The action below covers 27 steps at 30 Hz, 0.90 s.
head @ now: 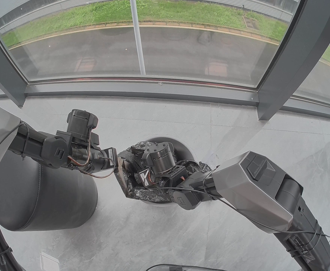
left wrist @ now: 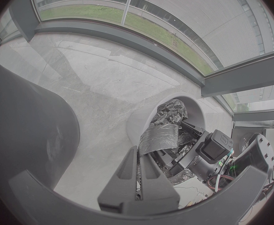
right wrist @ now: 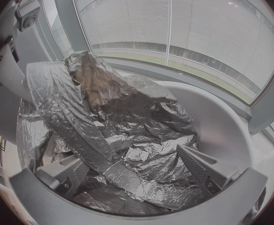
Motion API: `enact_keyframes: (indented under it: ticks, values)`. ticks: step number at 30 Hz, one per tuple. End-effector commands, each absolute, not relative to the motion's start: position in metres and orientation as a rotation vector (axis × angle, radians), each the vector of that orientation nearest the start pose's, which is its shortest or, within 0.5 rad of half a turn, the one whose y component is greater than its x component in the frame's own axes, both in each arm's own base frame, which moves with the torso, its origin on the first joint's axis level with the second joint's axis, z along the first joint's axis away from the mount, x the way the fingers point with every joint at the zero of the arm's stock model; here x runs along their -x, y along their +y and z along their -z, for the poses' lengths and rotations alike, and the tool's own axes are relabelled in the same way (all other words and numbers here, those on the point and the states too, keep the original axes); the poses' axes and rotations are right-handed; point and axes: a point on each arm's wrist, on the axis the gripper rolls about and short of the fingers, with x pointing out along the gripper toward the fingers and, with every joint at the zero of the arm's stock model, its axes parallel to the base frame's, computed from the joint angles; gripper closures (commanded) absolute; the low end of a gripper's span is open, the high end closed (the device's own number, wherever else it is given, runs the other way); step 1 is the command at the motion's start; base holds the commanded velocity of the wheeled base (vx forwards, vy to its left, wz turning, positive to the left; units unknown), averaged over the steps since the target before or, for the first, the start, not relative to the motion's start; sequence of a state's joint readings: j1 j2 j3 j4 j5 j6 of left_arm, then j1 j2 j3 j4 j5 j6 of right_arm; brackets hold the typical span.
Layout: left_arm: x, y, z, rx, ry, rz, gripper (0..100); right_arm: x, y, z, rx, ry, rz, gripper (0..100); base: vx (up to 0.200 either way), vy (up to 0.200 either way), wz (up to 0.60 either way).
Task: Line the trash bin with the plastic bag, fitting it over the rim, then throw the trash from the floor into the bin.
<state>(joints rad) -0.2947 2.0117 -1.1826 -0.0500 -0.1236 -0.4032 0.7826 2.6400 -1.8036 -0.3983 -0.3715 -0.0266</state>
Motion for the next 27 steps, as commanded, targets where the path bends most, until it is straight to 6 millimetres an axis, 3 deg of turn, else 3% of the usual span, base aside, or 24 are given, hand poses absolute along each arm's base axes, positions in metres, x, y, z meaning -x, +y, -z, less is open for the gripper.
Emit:
enact_keyframes:
  ticks: [1,13,14,27]
  values:
    - [-0.358,-0.111,-0.122,0.311,0.848,0.234,100,-0.382,0.368,-0.017,0.266,0.364,-0.408,0,0.000,0.000,0.00]
    - [-0.357,-0.113,-0.121,0.309,0.848,0.237,100,-0.389,0.371,-0.020,0.256,0.328,-0.345,0,0.000,0.000,0.00]
    - [-0.358,-0.113,-0.121,0.309,0.850,0.236,100,-0.389,0.371,-0.020,0.256,0.328,-0.345,100,0.000,0.000,0.00]
    - [-0.357,-0.113,-0.121,0.309,0.848,0.238,100,-0.382,0.364,-0.039,0.250,0.326,-0.344,100,0.000,0.000,0.00]
